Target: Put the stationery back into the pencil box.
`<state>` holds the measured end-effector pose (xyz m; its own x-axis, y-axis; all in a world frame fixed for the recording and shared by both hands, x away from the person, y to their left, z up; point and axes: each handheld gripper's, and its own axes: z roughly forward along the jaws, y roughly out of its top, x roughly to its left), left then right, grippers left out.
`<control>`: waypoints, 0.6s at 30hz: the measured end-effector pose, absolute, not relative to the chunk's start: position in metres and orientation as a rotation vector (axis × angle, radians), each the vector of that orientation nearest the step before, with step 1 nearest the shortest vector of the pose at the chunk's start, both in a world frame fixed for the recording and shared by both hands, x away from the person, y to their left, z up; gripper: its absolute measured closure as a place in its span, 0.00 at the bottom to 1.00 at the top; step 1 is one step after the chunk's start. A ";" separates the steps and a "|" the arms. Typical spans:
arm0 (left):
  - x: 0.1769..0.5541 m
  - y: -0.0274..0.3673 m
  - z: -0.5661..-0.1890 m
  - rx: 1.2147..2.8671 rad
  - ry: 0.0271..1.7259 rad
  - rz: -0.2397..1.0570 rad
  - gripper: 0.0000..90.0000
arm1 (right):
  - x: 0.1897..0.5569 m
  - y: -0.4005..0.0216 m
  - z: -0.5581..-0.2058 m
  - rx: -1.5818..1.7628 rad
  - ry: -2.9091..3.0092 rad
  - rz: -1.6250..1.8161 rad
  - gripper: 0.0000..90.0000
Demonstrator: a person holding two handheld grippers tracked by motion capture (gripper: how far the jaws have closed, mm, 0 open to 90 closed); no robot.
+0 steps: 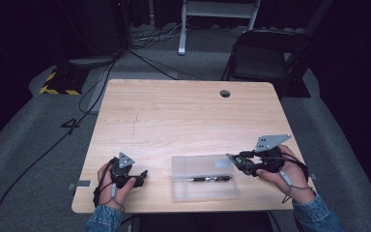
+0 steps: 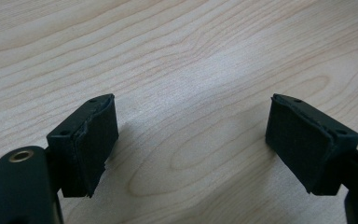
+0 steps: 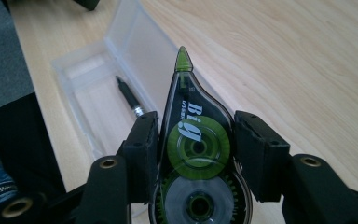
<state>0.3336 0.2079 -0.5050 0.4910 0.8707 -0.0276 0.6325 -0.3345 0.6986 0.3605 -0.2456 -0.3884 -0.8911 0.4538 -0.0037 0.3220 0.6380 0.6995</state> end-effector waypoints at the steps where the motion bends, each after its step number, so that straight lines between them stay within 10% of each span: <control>1: 0.334 0.208 -0.505 2.082 1.232 0.468 0.19 | 0.359 -0.243 -0.389 0.631 2.688 1.090 0.58; 18: 0.334 0.208 -0.505 2.084 1.232 0.467 0.19 | 0.351 -0.207 -0.415 0.441 2.849 1.024 0.58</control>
<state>0.3336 0.2080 -0.5049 0.4919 0.8702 -0.0275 0.6331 -0.3359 0.6974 0.3512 -0.2066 -0.4154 -0.9552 0.2954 0.0203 0.2407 0.7347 0.6343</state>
